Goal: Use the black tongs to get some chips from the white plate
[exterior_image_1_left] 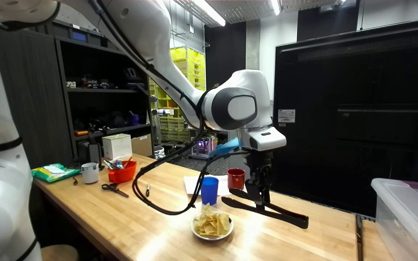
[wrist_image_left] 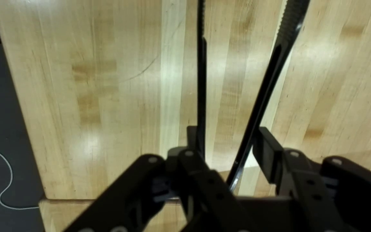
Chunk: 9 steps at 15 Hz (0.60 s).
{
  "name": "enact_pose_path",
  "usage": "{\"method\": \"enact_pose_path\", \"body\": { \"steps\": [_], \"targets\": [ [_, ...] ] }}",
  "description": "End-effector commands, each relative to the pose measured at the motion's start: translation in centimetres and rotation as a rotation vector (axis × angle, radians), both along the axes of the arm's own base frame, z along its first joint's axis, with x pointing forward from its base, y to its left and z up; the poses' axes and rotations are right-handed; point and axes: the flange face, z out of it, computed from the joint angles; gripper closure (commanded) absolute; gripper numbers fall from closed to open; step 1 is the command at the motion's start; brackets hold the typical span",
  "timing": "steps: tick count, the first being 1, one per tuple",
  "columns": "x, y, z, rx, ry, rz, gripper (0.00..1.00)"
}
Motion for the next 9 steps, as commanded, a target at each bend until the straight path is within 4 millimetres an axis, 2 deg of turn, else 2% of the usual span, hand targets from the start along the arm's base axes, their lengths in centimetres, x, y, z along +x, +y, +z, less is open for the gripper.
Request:
{"method": "enact_pose_path", "body": {
  "steps": [1,9],
  "targets": [
    [0.1,0.5,-0.5,-0.029,0.004,-0.016,0.54],
    [0.8,0.5,-2.3,-0.097,0.067,-0.032,0.53]
  ]
}}
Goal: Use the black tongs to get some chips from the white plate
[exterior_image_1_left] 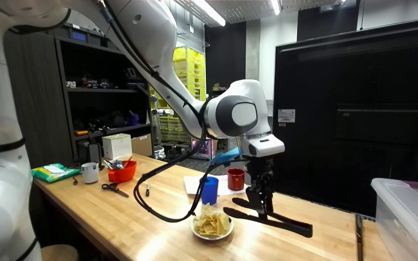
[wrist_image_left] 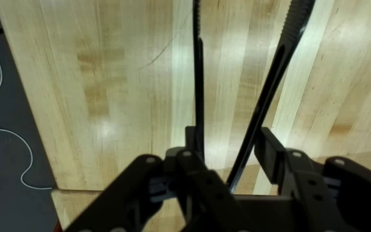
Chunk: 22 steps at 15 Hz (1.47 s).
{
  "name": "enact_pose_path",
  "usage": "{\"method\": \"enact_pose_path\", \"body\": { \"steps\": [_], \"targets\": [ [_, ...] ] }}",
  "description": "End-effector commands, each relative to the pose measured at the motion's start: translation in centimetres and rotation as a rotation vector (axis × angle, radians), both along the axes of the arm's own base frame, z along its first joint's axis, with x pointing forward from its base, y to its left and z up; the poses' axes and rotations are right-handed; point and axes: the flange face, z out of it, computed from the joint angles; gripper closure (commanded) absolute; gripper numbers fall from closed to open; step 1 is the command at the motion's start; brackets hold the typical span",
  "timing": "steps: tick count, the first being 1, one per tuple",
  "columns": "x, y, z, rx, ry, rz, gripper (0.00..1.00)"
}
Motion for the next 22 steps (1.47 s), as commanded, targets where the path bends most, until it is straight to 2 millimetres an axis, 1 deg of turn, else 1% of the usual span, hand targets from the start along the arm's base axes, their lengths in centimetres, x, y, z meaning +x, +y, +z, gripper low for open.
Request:
{"method": "enact_pose_path", "body": {
  "steps": [1,10,18,19,22],
  "targets": [
    [0.6,0.8,-0.3,-0.041,0.017,-0.006,0.54],
    [1.7,2.7,-1.2,-0.083,0.047,0.020,0.54],
    [1.9,3.5,-2.9,-0.041,0.079,0.021,0.53],
    [1.9,3.6,-3.2,-0.032,0.081,0.017,0.54],
    [2.0,4.2,-3.7,0.003,0.083,-0.003,0.53]
  ]
}}
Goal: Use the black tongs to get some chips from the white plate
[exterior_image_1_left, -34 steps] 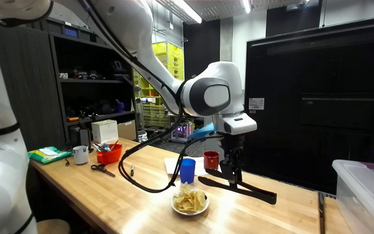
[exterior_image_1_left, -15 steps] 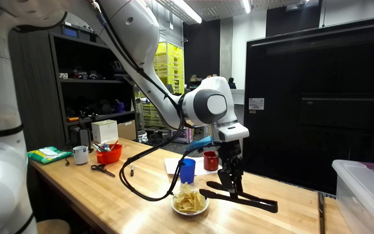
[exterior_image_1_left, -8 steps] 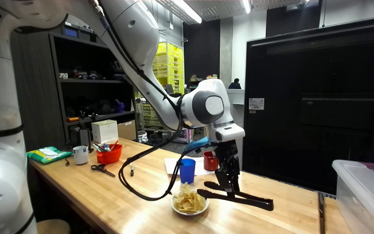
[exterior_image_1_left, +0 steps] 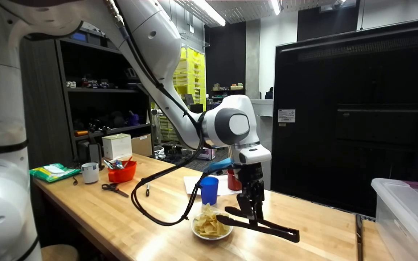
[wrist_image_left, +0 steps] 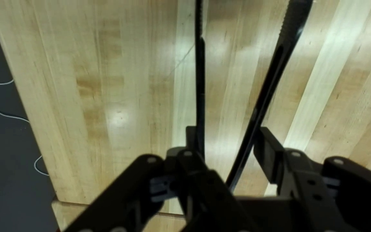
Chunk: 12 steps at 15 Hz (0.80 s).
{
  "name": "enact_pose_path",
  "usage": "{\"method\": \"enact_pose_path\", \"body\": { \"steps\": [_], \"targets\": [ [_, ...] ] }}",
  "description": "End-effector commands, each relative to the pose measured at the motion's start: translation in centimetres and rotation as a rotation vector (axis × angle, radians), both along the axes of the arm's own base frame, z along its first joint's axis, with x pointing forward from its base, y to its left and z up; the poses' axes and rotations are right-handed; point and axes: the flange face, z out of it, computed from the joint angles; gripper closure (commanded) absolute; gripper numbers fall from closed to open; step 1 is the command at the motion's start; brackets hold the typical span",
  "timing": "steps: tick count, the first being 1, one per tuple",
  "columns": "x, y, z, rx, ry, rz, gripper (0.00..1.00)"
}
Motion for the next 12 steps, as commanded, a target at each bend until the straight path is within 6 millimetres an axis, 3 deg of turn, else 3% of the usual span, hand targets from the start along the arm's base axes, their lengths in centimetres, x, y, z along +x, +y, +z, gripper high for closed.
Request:
{"method": "enact_pose_path", "body": {
  "steps": [1,7,12],
  "targets": [
    [0.3,1.3,-0.2,0.047,0.004,-0.030,0.52],
    [0.8,2.8,-0.7,0.121,-0.005,-0.081,0.53],
    [0.3,2.7,-1.6,0.148,0.006,-0.116,0.52]
  ]
}}
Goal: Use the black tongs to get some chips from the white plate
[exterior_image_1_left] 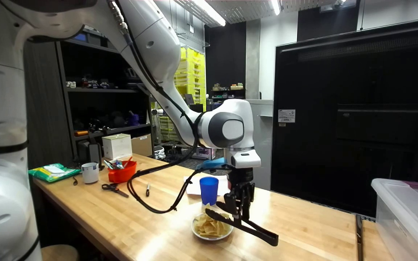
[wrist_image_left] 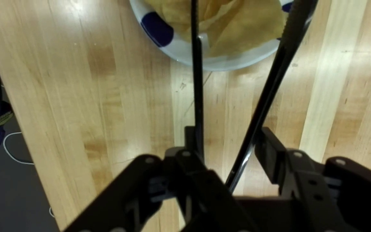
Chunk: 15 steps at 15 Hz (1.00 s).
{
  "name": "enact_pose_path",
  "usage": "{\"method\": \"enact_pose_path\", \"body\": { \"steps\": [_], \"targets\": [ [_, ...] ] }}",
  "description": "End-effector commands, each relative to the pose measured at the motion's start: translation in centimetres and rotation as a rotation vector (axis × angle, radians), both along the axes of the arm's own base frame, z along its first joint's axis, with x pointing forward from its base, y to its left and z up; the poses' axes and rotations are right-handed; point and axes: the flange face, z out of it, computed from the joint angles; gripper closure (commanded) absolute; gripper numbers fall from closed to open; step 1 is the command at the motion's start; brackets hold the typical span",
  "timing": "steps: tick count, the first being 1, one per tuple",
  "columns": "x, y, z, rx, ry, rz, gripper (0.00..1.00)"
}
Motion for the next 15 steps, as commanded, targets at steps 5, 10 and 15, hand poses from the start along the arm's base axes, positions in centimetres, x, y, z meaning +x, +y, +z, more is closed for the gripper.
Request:
{"method": "enact_pose_path", "body": {
  "steps": [5,10,15],
  "targets": [
    [-1.6,-0.3,-1.6,0.036,0.043,-0.040,0.51],
    [-2.5,-1.2,-2.1,0.035,0.057,-0.059,0.55],
    [-2.8,-1.7,-1.9,0.029,0.052,-0.067,0.72]
  ]
}}
